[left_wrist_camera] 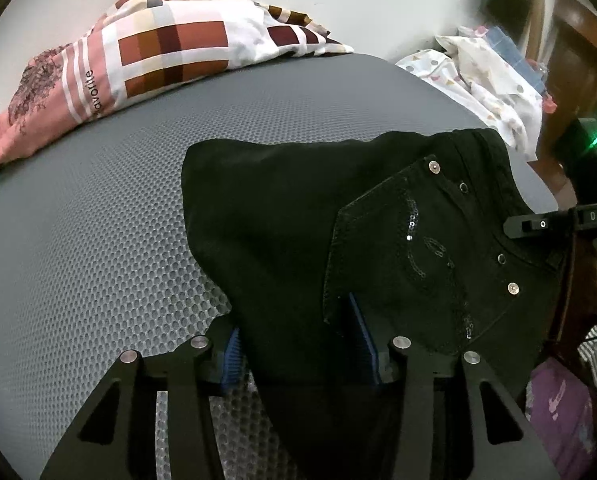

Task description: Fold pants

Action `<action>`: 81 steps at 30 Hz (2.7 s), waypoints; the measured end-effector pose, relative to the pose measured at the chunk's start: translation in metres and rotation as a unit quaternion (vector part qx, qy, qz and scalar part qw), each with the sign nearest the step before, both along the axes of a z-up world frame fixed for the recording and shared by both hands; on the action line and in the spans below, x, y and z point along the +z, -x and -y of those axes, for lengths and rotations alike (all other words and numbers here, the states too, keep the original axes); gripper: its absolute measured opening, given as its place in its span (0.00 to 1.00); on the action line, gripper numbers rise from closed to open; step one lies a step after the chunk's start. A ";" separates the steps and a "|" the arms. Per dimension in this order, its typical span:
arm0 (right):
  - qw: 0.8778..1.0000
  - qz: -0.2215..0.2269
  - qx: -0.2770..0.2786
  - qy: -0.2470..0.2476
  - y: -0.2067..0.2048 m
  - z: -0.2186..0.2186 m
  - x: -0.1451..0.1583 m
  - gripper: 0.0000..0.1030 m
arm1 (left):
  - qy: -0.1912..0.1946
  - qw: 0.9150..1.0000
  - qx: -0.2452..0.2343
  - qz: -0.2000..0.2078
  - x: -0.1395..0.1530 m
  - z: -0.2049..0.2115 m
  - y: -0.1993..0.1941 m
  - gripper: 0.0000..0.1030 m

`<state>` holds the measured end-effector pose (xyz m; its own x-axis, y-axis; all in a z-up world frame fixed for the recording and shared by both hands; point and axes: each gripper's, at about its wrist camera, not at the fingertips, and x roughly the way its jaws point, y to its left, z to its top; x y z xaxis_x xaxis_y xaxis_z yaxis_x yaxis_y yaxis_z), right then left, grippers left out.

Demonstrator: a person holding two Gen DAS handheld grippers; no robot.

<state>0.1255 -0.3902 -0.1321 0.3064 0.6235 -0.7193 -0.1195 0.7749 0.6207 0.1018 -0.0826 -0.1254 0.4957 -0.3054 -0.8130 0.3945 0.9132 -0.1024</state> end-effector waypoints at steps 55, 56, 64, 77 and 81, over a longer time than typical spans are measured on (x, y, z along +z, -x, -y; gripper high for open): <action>0.996 0.035 -0.080 0.016 0.024 -0.026 0.001 0.38 | -0.043 0.996 0.021 0.070 0.001 0.002 0.025 0.38; 0.996 0.037 -0.082 0.016 0.026 -0.025 0.001 0.38 | -0.046 0.996 0.022 0.074 0.000 0.003 0.026 0.38; 0.995 0.051 -0.087 0.025 0.030 -0.027 0.002 0.37 | -0.065 0.993 0.031 0.095 -0.002 0.010 0.031 0.39; 0.993 0.061 -0.093 0.027 0.043 -0.028 0.002 0.37 | -0.087 0.991 0.030 0.099 -0.002 0.016 0.033 0.39; 0.993 0.066 -0.092 0.031 0.045 -0.029 0.003 0.36 | -0.086 0.990 0.033 0.105 -0.003 0.014 0.034 0.39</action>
